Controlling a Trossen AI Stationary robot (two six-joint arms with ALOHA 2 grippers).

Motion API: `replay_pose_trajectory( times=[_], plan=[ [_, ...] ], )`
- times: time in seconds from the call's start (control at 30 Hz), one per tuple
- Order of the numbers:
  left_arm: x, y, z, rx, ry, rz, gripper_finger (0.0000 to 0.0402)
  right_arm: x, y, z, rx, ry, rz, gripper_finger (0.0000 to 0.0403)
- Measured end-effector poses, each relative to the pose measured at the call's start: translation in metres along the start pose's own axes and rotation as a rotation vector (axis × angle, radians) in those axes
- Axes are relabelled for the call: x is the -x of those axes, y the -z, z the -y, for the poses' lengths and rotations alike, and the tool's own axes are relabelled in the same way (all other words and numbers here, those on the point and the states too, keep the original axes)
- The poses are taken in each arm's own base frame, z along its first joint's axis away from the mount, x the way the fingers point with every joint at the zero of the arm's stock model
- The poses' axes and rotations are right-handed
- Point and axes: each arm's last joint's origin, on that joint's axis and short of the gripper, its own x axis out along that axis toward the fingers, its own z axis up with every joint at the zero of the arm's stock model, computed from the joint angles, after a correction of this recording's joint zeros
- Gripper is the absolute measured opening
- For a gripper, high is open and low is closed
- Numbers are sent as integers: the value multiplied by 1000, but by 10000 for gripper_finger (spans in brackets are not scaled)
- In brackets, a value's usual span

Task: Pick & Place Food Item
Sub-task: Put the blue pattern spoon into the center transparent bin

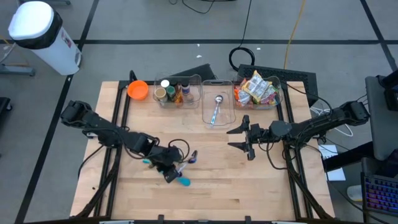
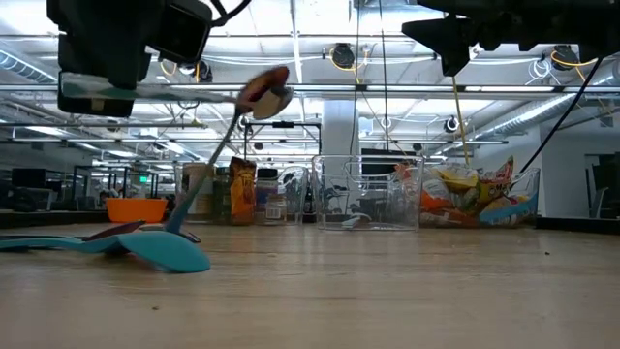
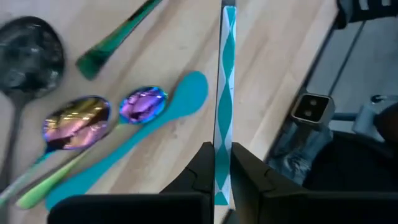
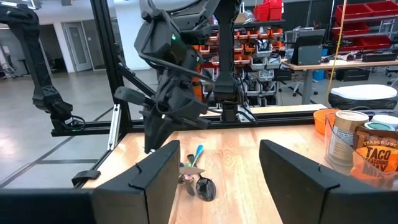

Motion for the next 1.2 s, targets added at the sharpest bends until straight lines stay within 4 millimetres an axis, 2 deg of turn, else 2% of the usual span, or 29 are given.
replay_pose_trajectory(
  times=[0.37,0.73,0.9,1.2],
  plan=[
    [0,-2,-5,7,-62,32,24,0,0,0,0,0,0,212],
    [1,1,-15,14,-211,97,24,0,0,0,0,0,0,212],
    [2,-6,-14,-109,-291,298,24,0,0,0,0,1,0,212],
    [16,-30,-9,-264,-571,884,25,-4,3,1,1,40,13,212]
  ],
)
